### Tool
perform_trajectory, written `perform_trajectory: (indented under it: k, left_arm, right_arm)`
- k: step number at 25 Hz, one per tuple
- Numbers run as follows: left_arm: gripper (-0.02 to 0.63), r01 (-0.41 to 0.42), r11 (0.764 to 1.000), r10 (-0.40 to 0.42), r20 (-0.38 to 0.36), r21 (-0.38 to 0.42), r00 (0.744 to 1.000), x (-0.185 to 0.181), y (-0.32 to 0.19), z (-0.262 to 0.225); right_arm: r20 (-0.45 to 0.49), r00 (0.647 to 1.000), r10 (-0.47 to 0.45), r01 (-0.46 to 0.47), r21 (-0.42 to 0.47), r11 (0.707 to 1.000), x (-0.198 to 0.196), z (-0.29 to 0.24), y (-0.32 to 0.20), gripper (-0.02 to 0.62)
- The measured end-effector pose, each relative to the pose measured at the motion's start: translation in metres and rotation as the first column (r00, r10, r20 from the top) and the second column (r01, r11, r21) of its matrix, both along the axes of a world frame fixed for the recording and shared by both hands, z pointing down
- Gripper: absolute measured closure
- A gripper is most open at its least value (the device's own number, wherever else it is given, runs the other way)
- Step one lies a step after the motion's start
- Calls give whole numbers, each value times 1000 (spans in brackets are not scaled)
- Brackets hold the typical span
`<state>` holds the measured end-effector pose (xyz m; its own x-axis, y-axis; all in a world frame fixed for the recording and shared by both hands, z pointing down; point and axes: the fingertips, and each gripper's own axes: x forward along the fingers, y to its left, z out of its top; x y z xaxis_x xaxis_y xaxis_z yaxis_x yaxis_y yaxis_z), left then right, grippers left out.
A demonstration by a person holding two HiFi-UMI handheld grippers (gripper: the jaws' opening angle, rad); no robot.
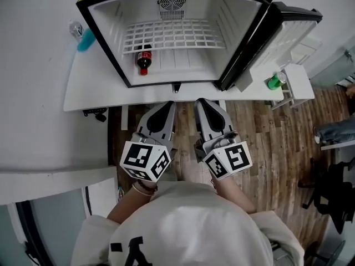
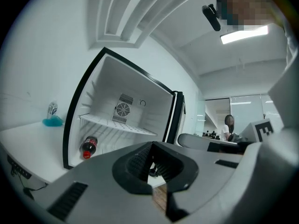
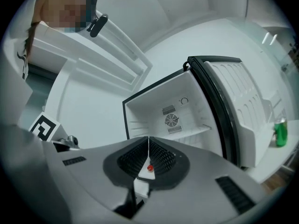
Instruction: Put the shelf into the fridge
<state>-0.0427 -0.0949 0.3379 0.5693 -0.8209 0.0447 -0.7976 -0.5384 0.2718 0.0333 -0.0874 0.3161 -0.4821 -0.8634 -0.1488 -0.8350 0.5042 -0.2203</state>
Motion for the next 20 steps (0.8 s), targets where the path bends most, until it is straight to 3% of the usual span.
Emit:
perform_trajectory:
  k: [20]
  left_arm:
    - [600,74,997,-74,-19,36,997,75,153,-2]
  right_arm:
    - [-59,992,-111,114,41,993,60,0,148,563]
